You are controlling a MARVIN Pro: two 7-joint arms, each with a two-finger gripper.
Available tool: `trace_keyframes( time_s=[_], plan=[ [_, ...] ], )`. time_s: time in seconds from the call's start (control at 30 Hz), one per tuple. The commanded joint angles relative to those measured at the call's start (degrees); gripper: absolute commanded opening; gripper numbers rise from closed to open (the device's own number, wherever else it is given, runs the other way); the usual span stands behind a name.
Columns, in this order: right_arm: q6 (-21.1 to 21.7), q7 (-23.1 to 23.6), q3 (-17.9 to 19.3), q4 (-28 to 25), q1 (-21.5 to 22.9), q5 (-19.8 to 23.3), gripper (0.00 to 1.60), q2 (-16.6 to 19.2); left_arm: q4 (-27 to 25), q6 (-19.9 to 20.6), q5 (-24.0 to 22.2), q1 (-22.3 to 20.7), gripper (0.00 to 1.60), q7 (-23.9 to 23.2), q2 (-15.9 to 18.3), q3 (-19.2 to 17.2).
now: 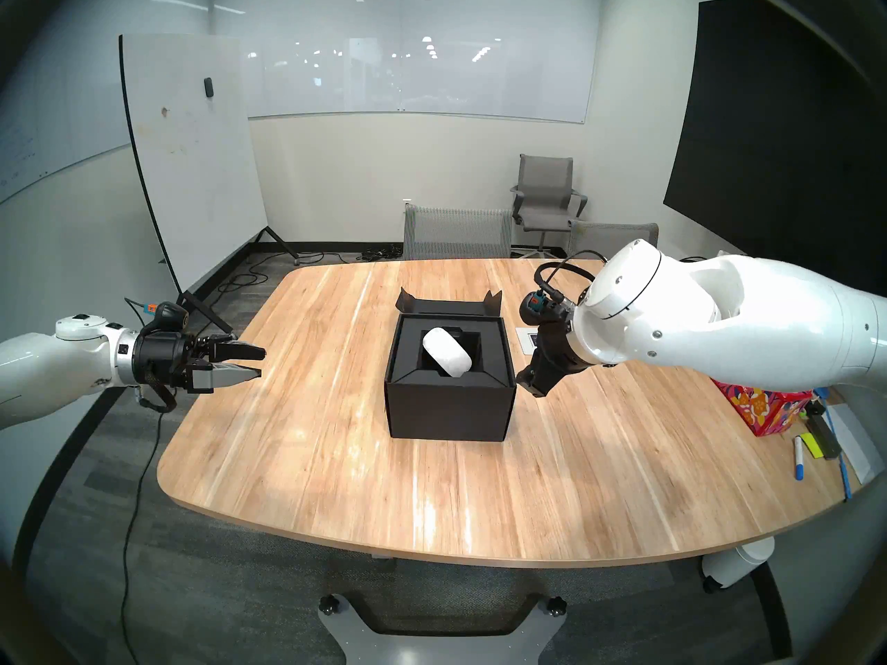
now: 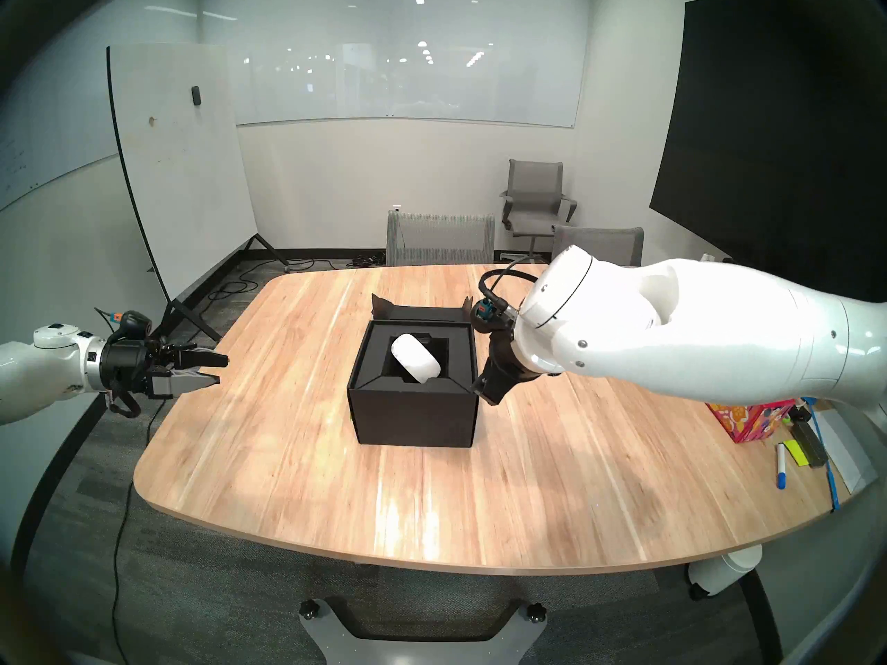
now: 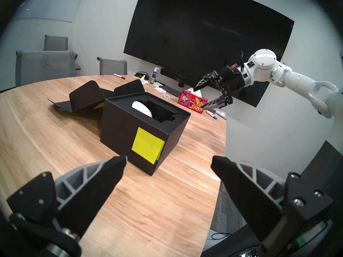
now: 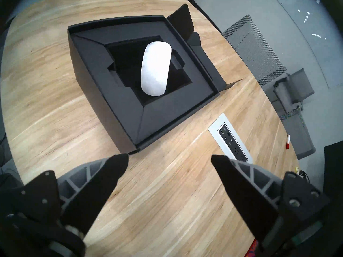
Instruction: Open the box and place the mouse inside
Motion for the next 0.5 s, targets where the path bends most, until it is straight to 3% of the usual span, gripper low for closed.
trace_keyframes(
  time_s=[0.0, 0.13, 0.17, 0.47],
  plan=[
    [-1.57, -5.04, -0.91, -5.23, -0.09, 0.01, 1.6, 6.75, -0.13, 0.03, -0.43, -0.66, 1.6, -0.01, -0.14, -0.63],
    [-2.44, -7.47, -2.2, -7.99, -0.17, -0.17, 1.6, 9.6, -0.12, 0.02, -0.42, -0.66, 1.6, -0.01, -0.15, -0.63],
    [-2.5, -8.72, -3.24, -7.79, 0.35, 0.49, 1.6, 8.77, -0.12, 0.02, -0.42, -0.66, 1.6, -0.01, -0.15, -0.63],
    [-6.53, -12.96, -7.3, -12.84, 0.01, -2.43, 1.6, 15.47, -0.12, 0.02, -0.4, -0.66, 1.6, -0.01, -0.15, -0.63]
  ],
)
